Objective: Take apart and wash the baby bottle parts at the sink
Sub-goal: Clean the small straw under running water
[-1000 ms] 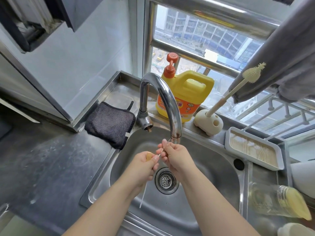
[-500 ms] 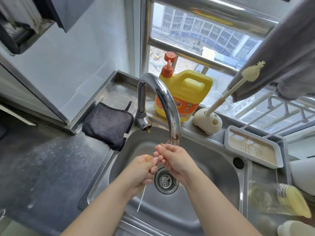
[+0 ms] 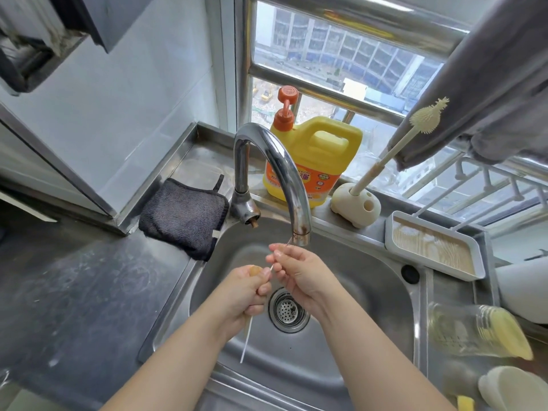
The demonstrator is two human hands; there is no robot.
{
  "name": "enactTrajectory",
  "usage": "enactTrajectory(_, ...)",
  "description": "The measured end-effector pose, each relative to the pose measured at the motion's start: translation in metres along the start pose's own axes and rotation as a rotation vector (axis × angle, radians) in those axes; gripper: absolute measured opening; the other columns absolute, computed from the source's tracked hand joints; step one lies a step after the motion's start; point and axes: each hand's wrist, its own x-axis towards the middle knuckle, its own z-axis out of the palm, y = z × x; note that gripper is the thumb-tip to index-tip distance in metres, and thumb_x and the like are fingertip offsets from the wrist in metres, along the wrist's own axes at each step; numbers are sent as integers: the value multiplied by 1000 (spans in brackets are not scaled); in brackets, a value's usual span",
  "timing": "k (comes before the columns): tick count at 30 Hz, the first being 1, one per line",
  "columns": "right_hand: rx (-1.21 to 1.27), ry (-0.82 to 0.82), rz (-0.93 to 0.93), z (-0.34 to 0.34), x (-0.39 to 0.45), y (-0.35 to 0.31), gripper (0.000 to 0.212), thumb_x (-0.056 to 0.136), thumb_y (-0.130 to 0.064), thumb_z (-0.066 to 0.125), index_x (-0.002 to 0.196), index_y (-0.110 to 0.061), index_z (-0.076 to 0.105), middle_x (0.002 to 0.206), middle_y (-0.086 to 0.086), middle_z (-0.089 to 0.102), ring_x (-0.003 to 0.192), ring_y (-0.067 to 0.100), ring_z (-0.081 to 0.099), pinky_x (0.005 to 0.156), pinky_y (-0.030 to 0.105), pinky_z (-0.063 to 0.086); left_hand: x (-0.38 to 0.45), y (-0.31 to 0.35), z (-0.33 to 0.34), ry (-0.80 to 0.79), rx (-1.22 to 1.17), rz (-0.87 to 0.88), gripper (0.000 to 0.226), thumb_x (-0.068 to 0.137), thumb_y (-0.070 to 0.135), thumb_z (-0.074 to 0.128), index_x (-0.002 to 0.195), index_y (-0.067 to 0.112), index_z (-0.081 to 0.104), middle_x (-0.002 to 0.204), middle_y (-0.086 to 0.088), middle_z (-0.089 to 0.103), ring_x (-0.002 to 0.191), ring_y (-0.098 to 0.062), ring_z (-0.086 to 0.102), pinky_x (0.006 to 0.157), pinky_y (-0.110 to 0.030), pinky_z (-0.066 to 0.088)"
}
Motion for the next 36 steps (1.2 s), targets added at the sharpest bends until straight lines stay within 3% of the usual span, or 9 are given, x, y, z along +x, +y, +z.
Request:
enactTrajectory(5, -98, 111, -45, -1, 4, 3, 22, 97, -12, 52, 77, -3, 59, 57, 2, 61, 41, 1, 47, 42, 10, 40, -2, -4, 4, -39, 68, 14, 26, 101, 11, 41, 75, 11, 46, 47, 5, 39, 33, 0, 20, 31, -11, 16)
enactTrajectory(8, -58, 15, -41, -4, -2, 2, 10, 94, -3, 54, 89, -2, 63, 67, 3, 64, 48, 1, 52, 49, 10, 44, 1, -4, -3, -17, 169, 78, 24, 100, 11, 42, 77, 11, 47, 49, 3, 43, 33, -1, 23, 32, -12, 20)
enactTrajectory(11, -223, 8, -105, -6, -10, 3, 12, 94, -6, 56, 85, -6, 64, 66, 1, 64, 48, 3, 50, 49, 13, 42, 0, -7, -6, -41, 273, 110, 23, 100, 13, 45, 78, 12, 50, 55, 0, 48, 36, -2, 30, 37, -12, 25)
enactTrajectory(16, -395, 164, -281, -9, -10, -3, 20, 97, -12, 52, 80, -13, 64, 54, -6, 57, 50, 5, 51, 54, 19, 41, 4, -9, 3, -25, 419, 192, 17, 100, 23, 45, 93, 12, 57, 72, 1, 59, 56, -7, 49, 57, -20, 42)
enactTrajectory(20, -478, 155, -298, -17, -21, -1, 23, 98, -15, 48, 81, -18, 62, 52, -5, 45, 47, 8, 42, 48, 22, 37, 5, -2, 6, 60, 653, 293, 17, 101, 31, 40, 105, 23, 54, 76, 7, 51, 66, -5, 47, 54, -13, 38)
enactTrajectory(22, -537, 155, -283, -18, -25, 2, 26, 99, -14, 46, 82, -20, 63, 54, -4, 41, 49, 8, 35, 47, 21, 31, 8, -1, 9, 66, 704, 309, 20, 101, 37, 35, 110, 26, 50, 84, 11, 50, 75, -3, 45, 70, -18, 37)
enactTrajectory(26, -498, 80, -249, -18, -32, 7, 29, 99, -5, 43, 91, -18, 67, 62, -8, 55, 54, 7, 39, 54, 19, 34, 11, -3, 13, 76, 640, 350, 19, 103, 22, 33, 96, 24, 50, 75, 6, 45, 73, -13, 40, 62, -24, 35)
enactTrajectory(31, -469, 119, -303, -25, -37, 3, 20, 97, -8, 51, 90, -16, 68, 57, -8, 61, 48, 5, 40, 49, 17, 34, 8, 1, 13, 13, 463, 477, 14, 94, 9, 56, 98, 19, 66, 85, 11, 69, 80, 4, 59, 72, -6, 43)
enactTrajectory(36, -533, 159, -380, -28, -39, -2, 8, 94, -10, 56, 94, -11, 64, 63, -7, 61, 48, -5, 49, 50, 9, 35, 11, 5, 19, 10, 321, 480, 23, 88, -3, 60, 96, 17, 67, 80, 8, 74, 79, 2, 66, 74, -8, 47)
